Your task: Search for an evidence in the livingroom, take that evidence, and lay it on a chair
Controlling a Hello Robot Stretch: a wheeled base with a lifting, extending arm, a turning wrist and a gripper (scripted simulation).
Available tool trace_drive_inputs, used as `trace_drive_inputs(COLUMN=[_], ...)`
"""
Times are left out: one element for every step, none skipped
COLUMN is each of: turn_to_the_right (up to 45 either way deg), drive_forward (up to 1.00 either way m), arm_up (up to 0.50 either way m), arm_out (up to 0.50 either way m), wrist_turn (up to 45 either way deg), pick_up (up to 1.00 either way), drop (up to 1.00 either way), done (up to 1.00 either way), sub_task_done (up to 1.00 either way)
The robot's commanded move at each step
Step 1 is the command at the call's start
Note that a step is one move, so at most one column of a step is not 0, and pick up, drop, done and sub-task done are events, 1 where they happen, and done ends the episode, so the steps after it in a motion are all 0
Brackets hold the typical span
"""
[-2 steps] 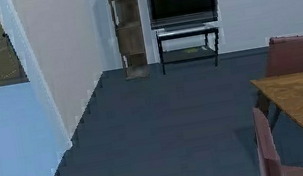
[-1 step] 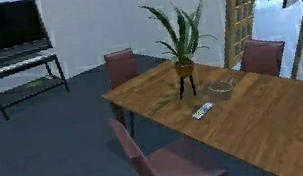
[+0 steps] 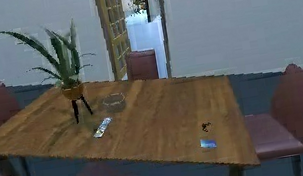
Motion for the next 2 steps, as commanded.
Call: trace_drive_inputs(turn_to_the_right=[0.0,-45.0], drive_forward=[0.4,0.0], arm_up=[0.0,0.0], arm_out=[0.0,0.0], wrist_turn=[0.0,0.0], pick_up=[0.0,0.0], drop=[0.0,0.0], done=[0.0,0.0], sub_task_done=[0.0,0.0])
